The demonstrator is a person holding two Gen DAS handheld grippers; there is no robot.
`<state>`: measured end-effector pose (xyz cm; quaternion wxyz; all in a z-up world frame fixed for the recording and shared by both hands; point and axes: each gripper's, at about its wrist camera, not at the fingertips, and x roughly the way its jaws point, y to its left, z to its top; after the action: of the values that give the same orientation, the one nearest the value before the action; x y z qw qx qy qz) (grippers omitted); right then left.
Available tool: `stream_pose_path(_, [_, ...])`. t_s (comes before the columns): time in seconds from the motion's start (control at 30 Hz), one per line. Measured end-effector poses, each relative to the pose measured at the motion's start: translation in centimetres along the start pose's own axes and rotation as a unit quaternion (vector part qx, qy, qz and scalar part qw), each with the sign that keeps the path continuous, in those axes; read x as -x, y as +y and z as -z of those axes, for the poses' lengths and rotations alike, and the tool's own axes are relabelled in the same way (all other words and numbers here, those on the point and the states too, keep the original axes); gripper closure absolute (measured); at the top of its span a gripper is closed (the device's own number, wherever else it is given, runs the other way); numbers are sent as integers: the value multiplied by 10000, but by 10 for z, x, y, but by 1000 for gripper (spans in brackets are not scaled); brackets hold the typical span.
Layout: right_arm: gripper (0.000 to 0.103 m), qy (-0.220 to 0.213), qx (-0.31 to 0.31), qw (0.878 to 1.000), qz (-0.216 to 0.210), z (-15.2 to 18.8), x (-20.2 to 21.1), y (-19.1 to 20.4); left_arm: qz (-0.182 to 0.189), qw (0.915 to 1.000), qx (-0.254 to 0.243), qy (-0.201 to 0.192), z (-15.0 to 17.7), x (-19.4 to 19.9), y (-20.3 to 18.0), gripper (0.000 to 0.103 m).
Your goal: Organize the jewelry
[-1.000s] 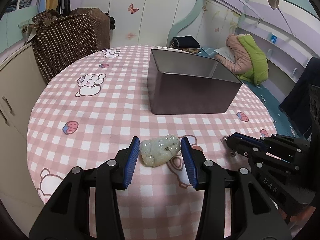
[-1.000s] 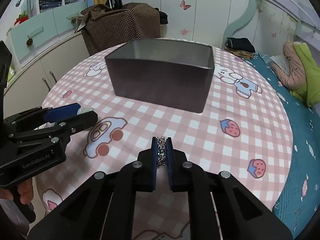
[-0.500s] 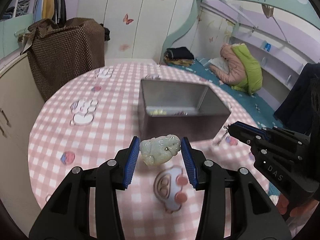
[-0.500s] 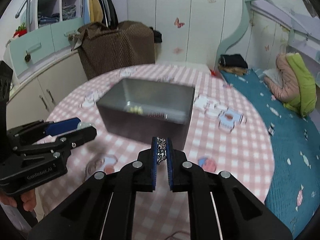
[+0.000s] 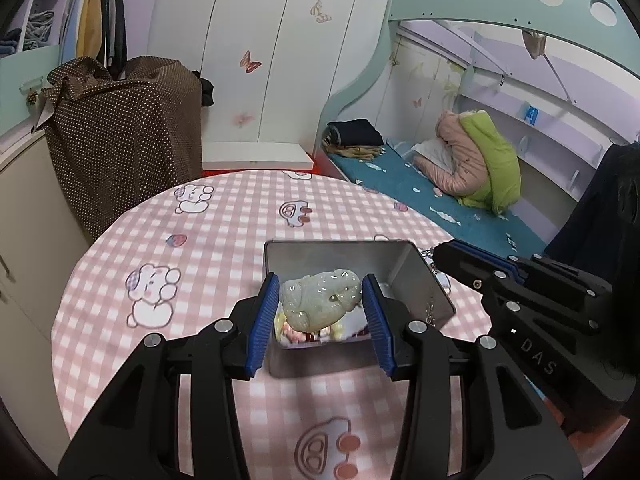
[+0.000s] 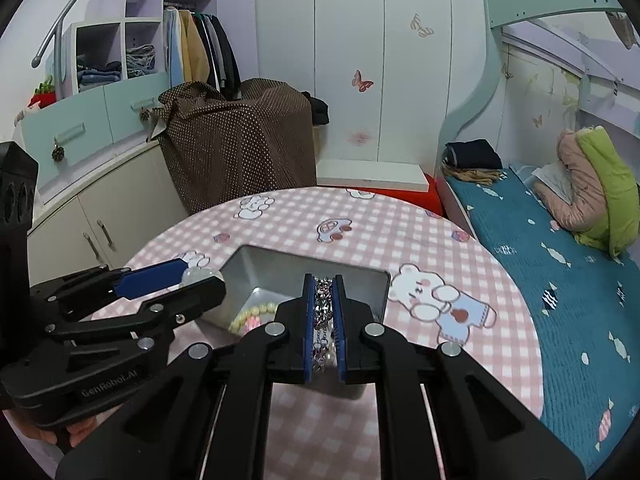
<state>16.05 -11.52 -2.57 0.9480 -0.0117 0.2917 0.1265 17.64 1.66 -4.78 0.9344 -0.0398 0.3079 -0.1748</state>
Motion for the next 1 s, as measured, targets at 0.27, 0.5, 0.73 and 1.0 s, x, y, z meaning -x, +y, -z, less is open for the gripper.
stream_pose_path(0.27, [94, 23, -186, 9997, -172, -11, -14, -13, -1, 10000, 68, 49, -15, -20, 3, 60])
stream_pose_path(0.5, [43, 531, -647, 9964, 94, 1, -35, -29, -186, 9995, 56, 235, -10, -38, 4, 60])
stream_pose_path(0.73, [26, 473, -869, 9948, 226, 5, -22, -43, -333, 9993, 59, 133, -9, -30, 8, 47])
stream_pose_path(1.0, [20, 365, -824, 9956, 245, 6, -4, -38, -415, 9991, -13, 87, -5, -16, 0, 40])
